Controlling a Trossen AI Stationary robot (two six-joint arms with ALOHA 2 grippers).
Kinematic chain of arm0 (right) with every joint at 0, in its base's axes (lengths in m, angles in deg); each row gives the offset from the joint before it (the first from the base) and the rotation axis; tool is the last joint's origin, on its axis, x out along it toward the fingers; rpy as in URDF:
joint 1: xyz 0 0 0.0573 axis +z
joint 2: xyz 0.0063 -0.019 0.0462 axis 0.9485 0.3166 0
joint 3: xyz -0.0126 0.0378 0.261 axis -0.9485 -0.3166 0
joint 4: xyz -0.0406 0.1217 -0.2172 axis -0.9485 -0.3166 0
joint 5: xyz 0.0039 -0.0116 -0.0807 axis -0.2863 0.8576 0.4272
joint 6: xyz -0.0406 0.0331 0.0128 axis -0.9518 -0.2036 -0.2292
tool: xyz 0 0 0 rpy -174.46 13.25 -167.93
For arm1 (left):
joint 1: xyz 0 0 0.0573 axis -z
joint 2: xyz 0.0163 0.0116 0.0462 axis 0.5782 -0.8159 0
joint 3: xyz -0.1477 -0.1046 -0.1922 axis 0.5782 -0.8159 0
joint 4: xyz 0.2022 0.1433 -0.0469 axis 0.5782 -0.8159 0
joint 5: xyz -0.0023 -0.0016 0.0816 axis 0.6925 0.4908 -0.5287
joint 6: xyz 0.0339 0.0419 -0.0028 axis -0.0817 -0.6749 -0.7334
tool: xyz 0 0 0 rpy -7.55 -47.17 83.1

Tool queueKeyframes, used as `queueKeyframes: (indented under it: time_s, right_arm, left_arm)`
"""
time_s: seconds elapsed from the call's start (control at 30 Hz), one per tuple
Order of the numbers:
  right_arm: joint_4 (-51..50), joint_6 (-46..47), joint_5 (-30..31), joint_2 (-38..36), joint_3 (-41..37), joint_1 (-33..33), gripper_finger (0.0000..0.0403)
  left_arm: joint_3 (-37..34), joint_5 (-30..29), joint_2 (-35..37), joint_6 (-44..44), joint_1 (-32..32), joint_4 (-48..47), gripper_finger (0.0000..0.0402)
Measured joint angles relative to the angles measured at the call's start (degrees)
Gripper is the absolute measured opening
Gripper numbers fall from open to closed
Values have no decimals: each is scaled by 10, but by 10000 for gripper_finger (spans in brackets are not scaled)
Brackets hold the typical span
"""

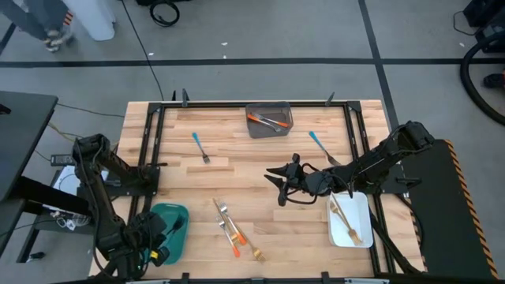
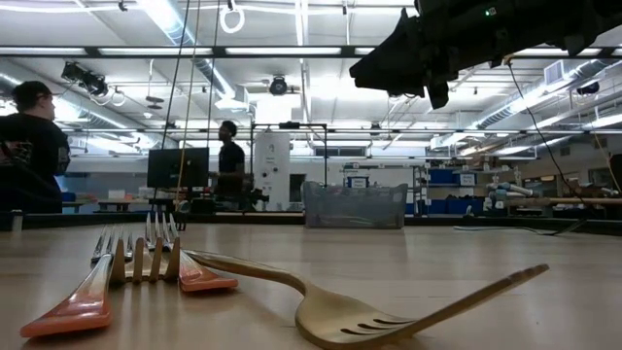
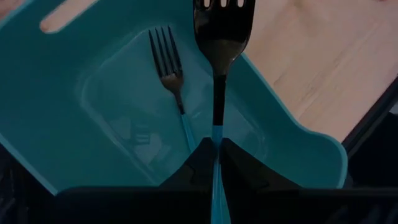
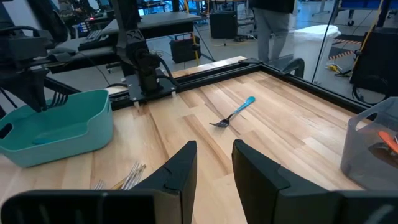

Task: Sort silverware by color (type)
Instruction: Put the blue fork into the green bin

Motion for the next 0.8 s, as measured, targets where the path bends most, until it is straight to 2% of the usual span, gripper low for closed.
queueKeyframes:
  time_s: [0.5,0.8]
  right_arm:
    - [0,-1,0,0,0,0,109]
    - [-1,-2,0,0,0,0,109]
  left_arm:
    - [-23,0,0,13,0,-16,27]
    - [-52,2,0,22,0,26,28]
